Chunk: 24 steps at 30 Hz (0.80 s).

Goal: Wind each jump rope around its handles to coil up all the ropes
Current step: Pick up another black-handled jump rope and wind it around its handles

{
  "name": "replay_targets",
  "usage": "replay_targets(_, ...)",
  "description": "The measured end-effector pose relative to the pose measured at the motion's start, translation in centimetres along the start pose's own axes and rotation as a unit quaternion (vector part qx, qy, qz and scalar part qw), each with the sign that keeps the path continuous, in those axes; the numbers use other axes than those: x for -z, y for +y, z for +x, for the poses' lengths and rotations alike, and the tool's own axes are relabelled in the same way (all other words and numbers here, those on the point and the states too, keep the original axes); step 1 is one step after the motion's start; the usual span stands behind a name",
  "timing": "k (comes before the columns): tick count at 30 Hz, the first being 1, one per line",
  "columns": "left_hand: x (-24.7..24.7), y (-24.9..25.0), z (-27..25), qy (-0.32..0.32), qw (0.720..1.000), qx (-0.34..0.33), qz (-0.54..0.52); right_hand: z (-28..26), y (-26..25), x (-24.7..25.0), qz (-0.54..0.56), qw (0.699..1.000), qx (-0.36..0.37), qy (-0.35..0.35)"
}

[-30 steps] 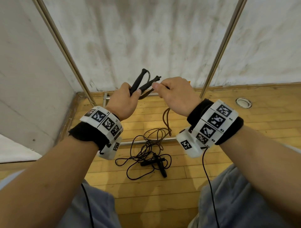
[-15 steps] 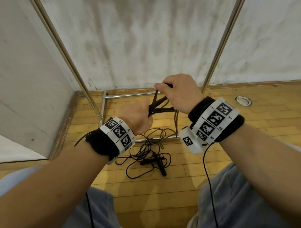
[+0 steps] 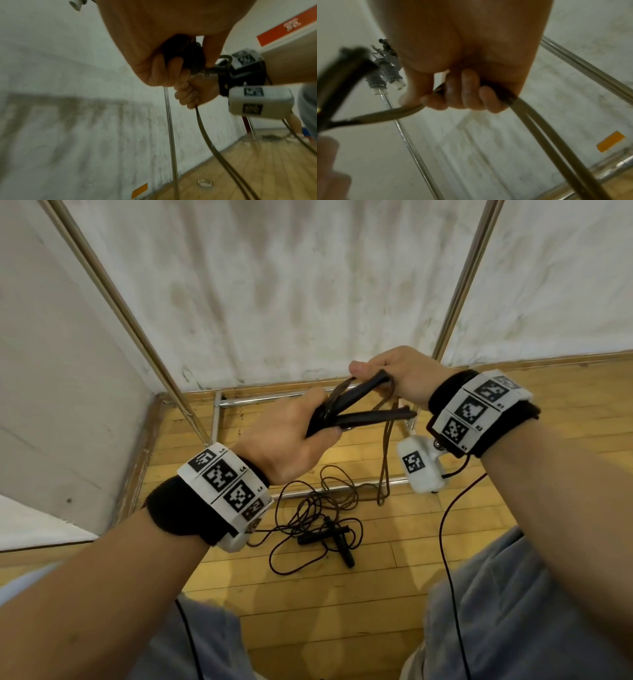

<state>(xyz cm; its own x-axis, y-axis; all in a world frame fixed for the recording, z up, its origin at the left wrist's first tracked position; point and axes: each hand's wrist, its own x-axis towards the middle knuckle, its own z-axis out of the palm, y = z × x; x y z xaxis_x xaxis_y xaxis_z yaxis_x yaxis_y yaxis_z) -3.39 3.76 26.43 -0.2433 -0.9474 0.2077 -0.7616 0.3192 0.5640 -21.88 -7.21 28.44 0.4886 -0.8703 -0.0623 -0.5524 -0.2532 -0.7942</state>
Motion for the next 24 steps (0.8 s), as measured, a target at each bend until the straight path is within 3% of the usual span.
replay_targets(10,2.2,-0.2,1.1,0.117,0.972,0.095,-0.181,-0.1,0.4,-5.3,0.161,0.986,0.013,-0.034)
replay_targets(13,2.6,-1.1,1.8,0.184,0.944,0.133,-0.239,-1.0,-0.8,-7.8,0.124,0.992,0.024,-0.03)
replay_targets(17,3.0,-2.2,2.5,0.245,0.91,0.176,-0.284,-2.0,-2.8,-9.8,0.071,0.994,0.078,0.034)
replay_targets(21,2.7,-2.3,2.6,0.242,0.919,0.176,-0.258,-2.3,-3.2,-10.0,0.0,0.994,0.103,0.033)
replay_targets(24,2.7,-2.0,2.6,0.215,0.936,0.153,-0.233,-1.8,-2.1,-8.9,-0.051,0.997,0.048,0.024)
